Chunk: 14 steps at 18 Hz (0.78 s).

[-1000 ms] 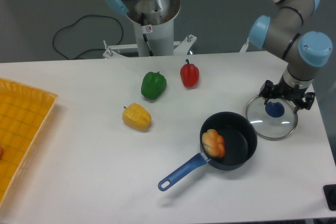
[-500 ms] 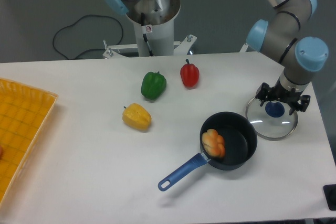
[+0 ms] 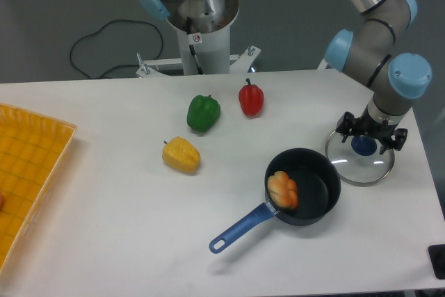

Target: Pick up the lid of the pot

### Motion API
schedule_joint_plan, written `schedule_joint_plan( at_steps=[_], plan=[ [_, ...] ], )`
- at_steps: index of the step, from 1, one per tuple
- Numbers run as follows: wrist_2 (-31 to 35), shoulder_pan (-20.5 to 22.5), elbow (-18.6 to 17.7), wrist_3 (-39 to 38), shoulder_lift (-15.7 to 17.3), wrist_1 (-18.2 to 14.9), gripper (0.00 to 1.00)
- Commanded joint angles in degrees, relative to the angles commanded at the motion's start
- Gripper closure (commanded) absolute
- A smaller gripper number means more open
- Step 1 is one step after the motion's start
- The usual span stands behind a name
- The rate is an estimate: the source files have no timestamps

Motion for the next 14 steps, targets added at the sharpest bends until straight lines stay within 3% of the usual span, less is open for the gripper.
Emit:
schedule_joint_plan(
  at_steps=[2,14],
  plan=[
    [0.0,0.1,0.1,0.1,0.0,0.1,0.08],
    [0.0,0.2,0.0,0.2,0.2,0.2,0.38]
  ],
)
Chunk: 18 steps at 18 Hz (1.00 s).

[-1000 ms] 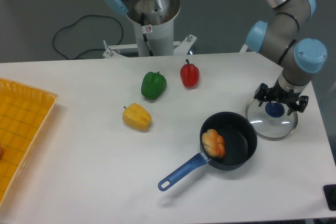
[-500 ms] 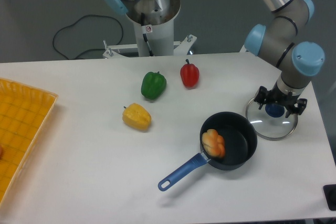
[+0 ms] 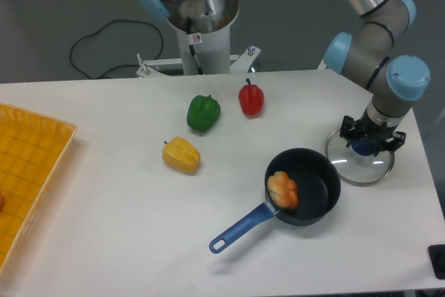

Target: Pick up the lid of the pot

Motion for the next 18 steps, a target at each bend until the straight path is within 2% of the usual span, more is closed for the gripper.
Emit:
schedule_joint_plan(
  at_steps=[6,8,14,18],
  plan=[
    [-0.1,0.0,-0.1,0.1,0.3,0.0,0.46],
    [-0.1,0.0,-0.1,0.0,0.4,0.0,0.52],
    [-0.9,0.0,-0.4,0.1,0.9,-0.1,0.52],
    [-0.8,0.7,-0.4,0.6,2.9,-0.8,0.52]
  ],
)
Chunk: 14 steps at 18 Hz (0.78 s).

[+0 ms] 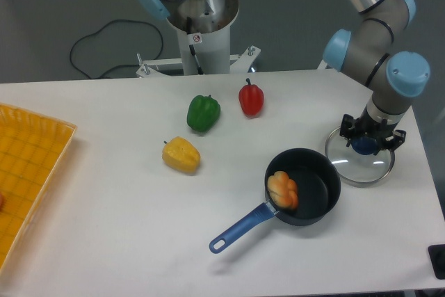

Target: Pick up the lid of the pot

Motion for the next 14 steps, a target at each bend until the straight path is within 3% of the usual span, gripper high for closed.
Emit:
schedule_joint_plan(
  at_steps=[6,14],
  plan=[
    [0.0,0.2,0.9,0.4,1.8,-0.4,0.52],
    [-0.2,0.4,4.0,0.4,4.5,-7.3,0.52]
  ],
)
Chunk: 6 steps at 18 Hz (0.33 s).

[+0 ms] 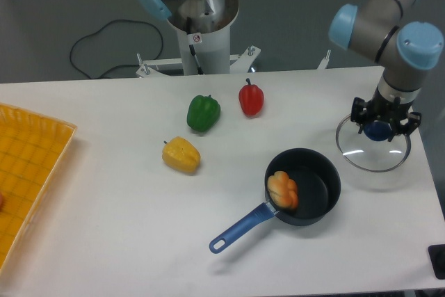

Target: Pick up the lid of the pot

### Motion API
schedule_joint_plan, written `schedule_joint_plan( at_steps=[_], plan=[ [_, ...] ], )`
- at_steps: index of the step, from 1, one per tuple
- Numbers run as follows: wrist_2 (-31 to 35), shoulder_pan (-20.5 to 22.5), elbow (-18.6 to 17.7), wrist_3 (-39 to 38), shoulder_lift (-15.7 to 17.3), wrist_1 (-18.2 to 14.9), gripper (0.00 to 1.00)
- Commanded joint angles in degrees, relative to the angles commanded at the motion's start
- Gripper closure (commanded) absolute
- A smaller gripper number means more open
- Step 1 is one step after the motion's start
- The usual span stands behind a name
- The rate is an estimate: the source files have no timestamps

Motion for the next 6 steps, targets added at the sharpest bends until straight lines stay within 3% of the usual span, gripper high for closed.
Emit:
schedule_joint_plan(
  at_steps=[6],
  plan=[
    [-0.7,0.4,0.0,0.0,0.5,-0.4,0.52]
  ],
)
